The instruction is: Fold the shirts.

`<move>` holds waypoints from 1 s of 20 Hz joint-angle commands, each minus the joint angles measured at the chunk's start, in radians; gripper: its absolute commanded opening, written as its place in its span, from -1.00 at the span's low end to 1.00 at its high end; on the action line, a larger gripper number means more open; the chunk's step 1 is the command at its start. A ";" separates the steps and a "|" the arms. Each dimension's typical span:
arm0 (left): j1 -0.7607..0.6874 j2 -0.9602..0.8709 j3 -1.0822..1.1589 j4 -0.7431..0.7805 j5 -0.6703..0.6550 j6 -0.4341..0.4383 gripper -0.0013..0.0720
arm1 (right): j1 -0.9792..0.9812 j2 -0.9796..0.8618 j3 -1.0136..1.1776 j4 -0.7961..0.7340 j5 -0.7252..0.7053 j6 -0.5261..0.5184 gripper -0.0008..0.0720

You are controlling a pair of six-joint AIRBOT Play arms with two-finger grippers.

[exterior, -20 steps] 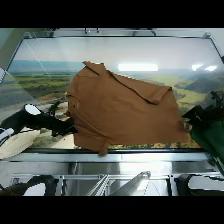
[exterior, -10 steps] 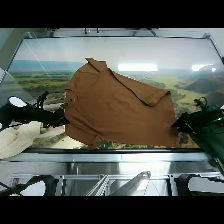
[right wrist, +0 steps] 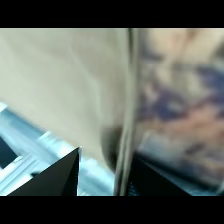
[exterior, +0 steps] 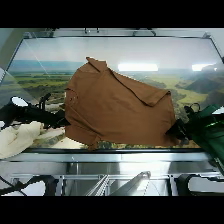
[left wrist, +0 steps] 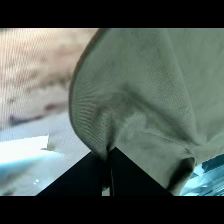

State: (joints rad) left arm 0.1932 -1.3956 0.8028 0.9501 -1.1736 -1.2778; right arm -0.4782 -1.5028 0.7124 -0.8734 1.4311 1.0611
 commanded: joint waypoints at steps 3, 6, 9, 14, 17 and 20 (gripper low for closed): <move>0.000 -0.005 0.001 0.000 -0.022 0.021 -0.88 | -0.107 0.067 -0.071 0.018 0.037 -0.005 -0.13; 0.000 -0.005 0.001 0.000 -0.036 0.023 -0.88 | -0.174 0.085 -0.137 -0.003 0.024 0.017 -0.17; 0.000 -0.005 0.001 0.000 -0.036 0.025 -0.88 | -0.185 0.085 -0.172 -0.012 0.014 0.023 -0.45; 0.001 0.000 0.008 -0.034 -0.056 0.069 -0.88 | -0.185 0.092 -0.166 0.100 0.041 -0.026 -0.94; 0.022 0.120 0.100 -0.246 -0.240 0.181 -0.88 | -0.185 0.193 -0.090 0.489 0.229 -0.170 -0.94; 0.097 0.337 0.270 -0.662 -0.389 0.284 -0.88 | -0.185 0.446 0.094 0.753 0.261 -0.183 -0.94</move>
State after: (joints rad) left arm 0.2382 -1.2152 0.9474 0.6472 -1.4094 -1.0939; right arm -0.6624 -1.2339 0.6754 -0.4213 1.6180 0.9321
